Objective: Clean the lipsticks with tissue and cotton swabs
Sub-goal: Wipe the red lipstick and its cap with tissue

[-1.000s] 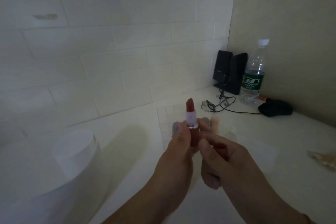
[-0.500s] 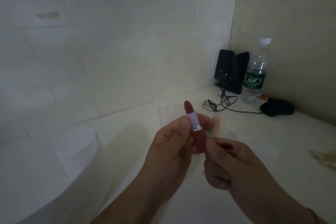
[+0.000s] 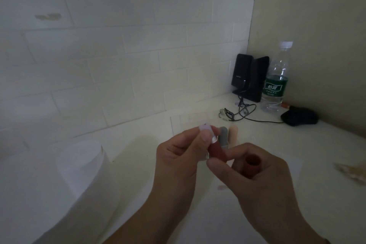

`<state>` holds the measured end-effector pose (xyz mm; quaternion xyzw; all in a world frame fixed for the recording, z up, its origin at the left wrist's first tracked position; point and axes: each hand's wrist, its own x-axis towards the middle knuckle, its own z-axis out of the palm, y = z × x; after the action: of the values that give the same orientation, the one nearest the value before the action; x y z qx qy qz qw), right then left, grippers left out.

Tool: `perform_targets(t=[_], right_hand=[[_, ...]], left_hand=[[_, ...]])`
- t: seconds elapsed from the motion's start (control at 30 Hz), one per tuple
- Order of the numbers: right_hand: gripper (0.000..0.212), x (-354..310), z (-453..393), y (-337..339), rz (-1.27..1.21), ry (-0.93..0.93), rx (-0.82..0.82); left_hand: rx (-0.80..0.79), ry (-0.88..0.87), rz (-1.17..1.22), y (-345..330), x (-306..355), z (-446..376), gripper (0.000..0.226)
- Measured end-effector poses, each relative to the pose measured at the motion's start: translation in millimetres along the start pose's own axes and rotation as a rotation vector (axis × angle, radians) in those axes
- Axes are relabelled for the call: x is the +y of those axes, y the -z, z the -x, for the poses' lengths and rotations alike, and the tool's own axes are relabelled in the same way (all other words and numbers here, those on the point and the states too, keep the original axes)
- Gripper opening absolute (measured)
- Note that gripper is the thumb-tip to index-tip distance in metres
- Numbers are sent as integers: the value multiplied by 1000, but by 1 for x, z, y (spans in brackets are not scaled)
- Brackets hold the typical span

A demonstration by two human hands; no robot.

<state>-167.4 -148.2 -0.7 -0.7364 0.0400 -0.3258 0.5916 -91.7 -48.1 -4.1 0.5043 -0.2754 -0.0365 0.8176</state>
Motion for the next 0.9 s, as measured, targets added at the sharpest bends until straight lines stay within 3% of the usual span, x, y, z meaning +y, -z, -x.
perform_targets(t=[0.17,0.3,0.37,0.47,0.6,0.7,0.77,0.9], right_hand=[[25,5,4,-2,109,44,29],[30,7,-3,-1,49,17,31],[35,7,-7,4,68,-10,-32],[26,3,-14,17,102,-41,-223],[21,14,-36,34,-169,-260,-236],[9,13,-38,39,-291,-172,-196],[8,8,-28,41,-296,-14,-183],[27,4,-26,40,-181,191,-127]], left_hand=[[7,1,6,-3,0,2,22],[-128,85,136,-5,-1,6,42],[-147,102,154,-5,-2,6,35],[-76,117,140,-1,-3,2,33],[-30,164,143,2,2,-2,22],[-74,192,114,0,4,1,12],[-107,198,127,-1,5,2,11],[-172,210,158,-1,6,3,16]])
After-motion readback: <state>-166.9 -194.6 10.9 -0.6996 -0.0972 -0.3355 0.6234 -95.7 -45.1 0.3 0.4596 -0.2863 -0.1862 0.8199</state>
